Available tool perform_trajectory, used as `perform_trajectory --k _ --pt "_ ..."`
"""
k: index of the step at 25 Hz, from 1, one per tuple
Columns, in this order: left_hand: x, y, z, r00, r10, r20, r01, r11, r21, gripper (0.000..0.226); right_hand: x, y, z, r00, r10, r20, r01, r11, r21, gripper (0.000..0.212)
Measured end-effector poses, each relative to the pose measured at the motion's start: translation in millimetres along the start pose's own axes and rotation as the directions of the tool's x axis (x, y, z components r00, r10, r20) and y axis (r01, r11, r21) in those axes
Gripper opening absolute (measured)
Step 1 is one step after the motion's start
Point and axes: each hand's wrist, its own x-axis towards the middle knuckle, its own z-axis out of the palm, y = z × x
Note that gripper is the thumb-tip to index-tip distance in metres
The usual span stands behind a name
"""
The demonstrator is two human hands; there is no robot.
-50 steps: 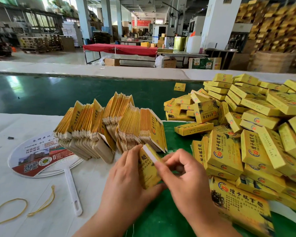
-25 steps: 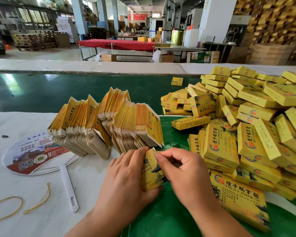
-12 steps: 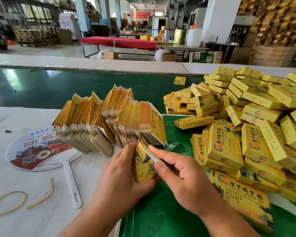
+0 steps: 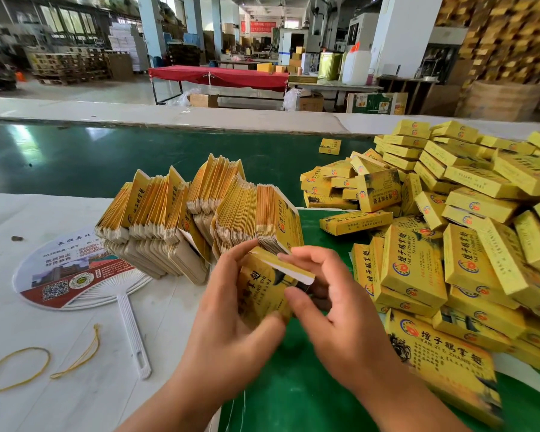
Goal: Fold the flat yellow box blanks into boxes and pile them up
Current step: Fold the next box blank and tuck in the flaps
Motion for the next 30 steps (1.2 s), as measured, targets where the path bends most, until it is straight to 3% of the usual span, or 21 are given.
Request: perform_trajectory --k 2,4,7,11,16,22,25,30 --pt "2.1 1.0 0.8 0.997 -0.073 -0.024 0.064 0.961 -0.268 0.036 1.7 0.0 -2.9 1.000 -0.013 -0.006 0.013 1.000 -0.017 0.032" --pt "4.2 3.6 4.1 0.989 -0.128 -0.079 0.098 0.945 -0.311 0.019 1.1 -2.8 -1.0 0.997 -0.069 0.031 0.071 0.995 -0.072 0.033" --pt "5.8 3.5 8.0 0.974 -0.205 -0.100 0.160 0.926 -0.342 0.015 0.8 -3.3 2.9 0.990 -0.119 0.079 0.126 0.987 -0.096 0.038" --pt "6.3 1.9 3.6 0.970 -0.228 -0.080 0.176 0.894 -0.412 0.026 0.8 -3.2 3.7 0.989 -0.116 0.096 0.115 0.993 0.020 0.037" --pt "3.8 1.3 2.8 0.988 -0.154 -0.007 0.139 0.908 -0.396 0.032 -0.7 -4.1 0.5 0.995 -0.026 0.100 0.012 0.990 0.138 0.036" --pt "3.0 3.4 3.2 0.987 -0.152 -0.045 0.135 0.956 -0.260 0.036 -3.1 -6.5 3.4 0.995 -0.079 0.062 0.075 0.995 0.066 0.035" --pt "1.4 1.4 4.5 0.988 -0.123 -0.094 0.105 0.979 -0.177 0.038 -1.0 -7.4 1.7 0.986 -0.161 0.047 0.163 0.986 -0.030 0.036" --pt "5.9 -1.4 4.4 0.985 -0.124 -0.122 0.095 0.971 -0.221 0.029 -0.8 -10.5 2.4 0.961 -0.264 0.075 0.275 0.926 -0.260 0.043"
